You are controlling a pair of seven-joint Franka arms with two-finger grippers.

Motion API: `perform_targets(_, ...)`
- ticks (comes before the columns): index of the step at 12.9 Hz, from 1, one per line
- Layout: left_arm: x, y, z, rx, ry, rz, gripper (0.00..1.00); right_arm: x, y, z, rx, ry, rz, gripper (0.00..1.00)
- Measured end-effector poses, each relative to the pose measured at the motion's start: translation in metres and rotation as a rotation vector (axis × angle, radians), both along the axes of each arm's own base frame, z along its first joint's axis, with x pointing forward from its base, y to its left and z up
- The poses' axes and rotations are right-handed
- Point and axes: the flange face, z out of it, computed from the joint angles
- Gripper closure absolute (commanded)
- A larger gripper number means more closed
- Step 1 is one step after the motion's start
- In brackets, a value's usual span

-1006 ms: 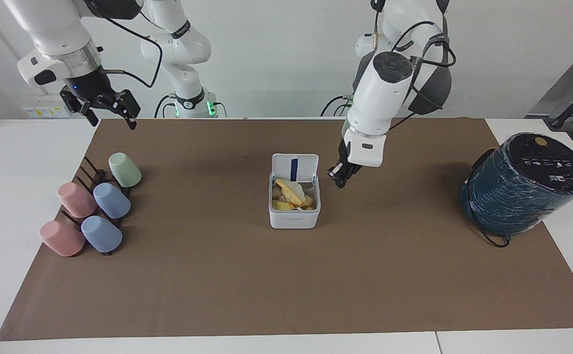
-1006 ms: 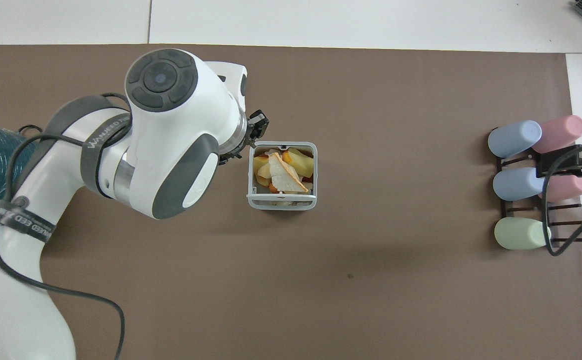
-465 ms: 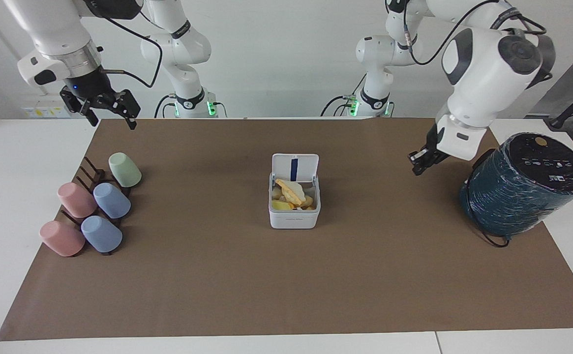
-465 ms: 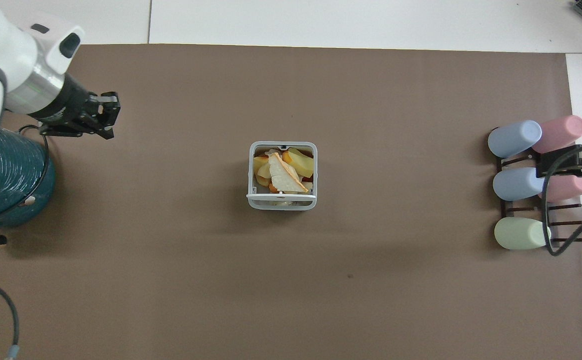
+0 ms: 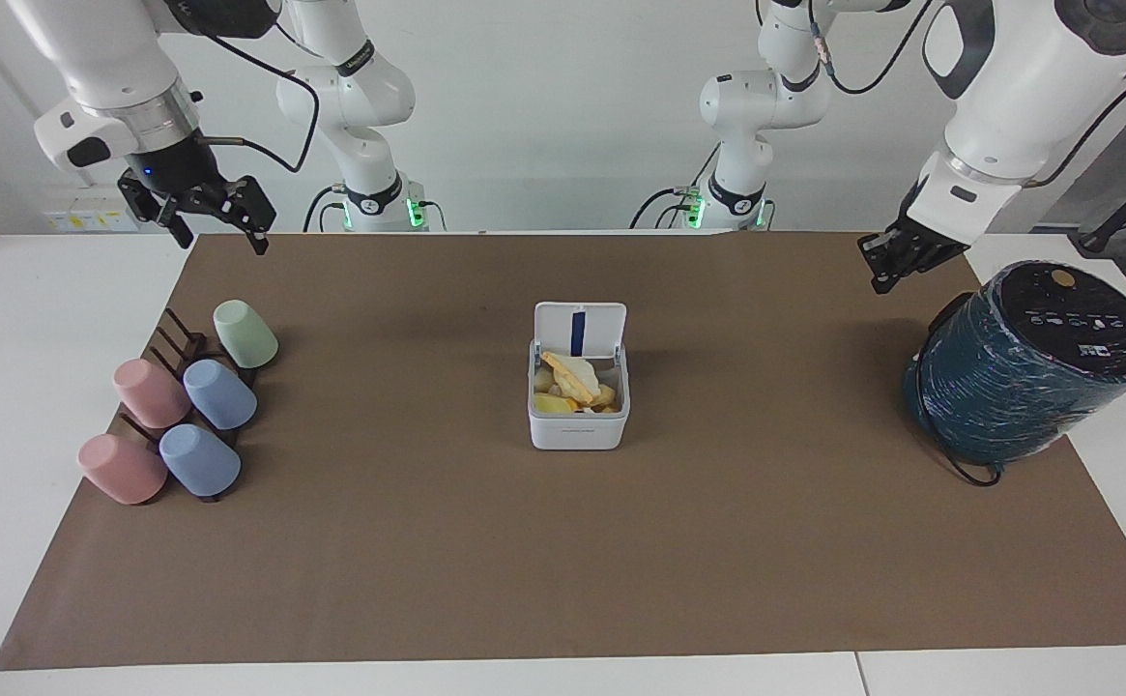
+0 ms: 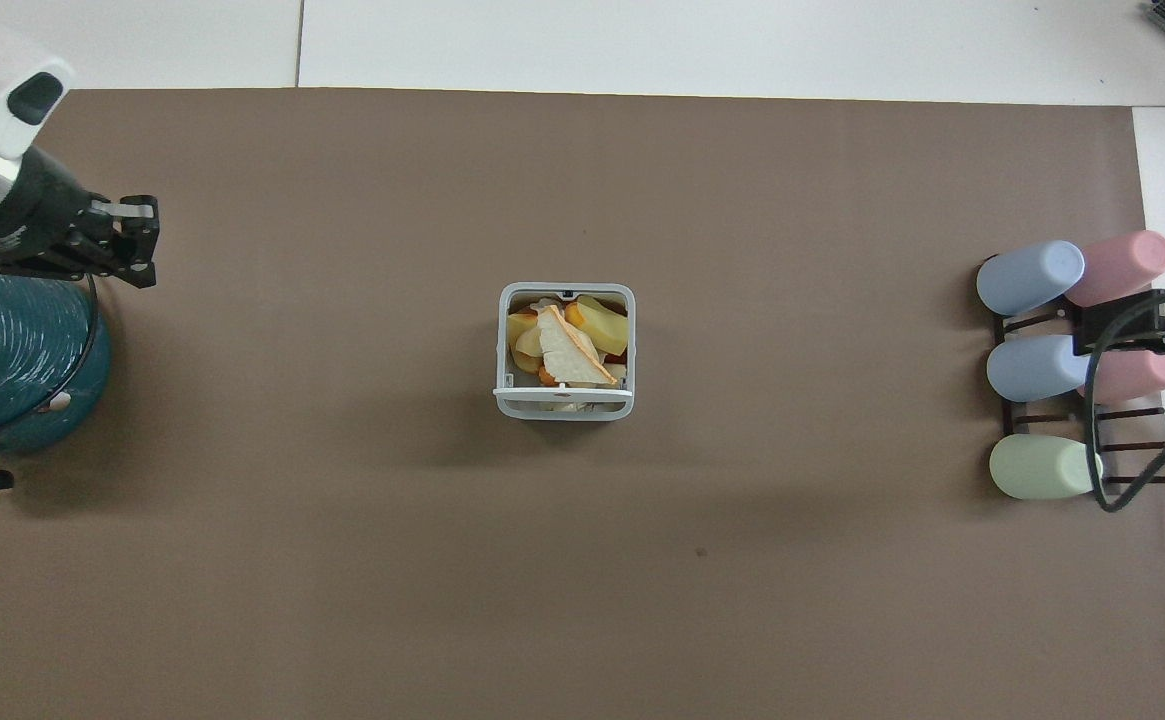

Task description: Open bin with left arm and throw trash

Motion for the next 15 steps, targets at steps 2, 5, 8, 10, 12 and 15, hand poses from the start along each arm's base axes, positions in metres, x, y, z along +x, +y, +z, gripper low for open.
perform_targets(2, -0.01, 0.0, 0.005, 0.002, 0.0, -0.043, 0.51, 0.0, 0.0, 0.0, 0.0, 0.0, 0.0, 0.0)
perform_targets(5, -0.015, 0.0, 0.002, 0.005, 0.011, -0.057, 0.0, 0.0, 0.0, 0.0, 0.0, 0.0, 0.0, 0.0)
perform_targets(8, -0.013, -0.001, 0.001, 0.003, -0.008, -0.06, 0.0, 0.0, 0.0, 0.0, 0.0, 0.0, 0.0, 0.0)
perform_targets(10, -0.008, -0.003, 0.001, -0.001, -0.042, -0.063, 0.0, 0.0, 0.001, 0.0, 0.0, 0.0, 0.001, 0.0)
perform_targets(12, -0.005, -0.005, -0.005, -0.004, -0.065, -0.065, 0.0, 0.0, 0.001, 0.0, 0.0, 0.0, 0.003, 0.0)
perform_targets(15, -0.006, -0.005, -0.008, -0.003, -0.068, -0.066, 0.0, 0.0, 0.002, 0.0, 0.0, 0.0, 0.003, 0.0)
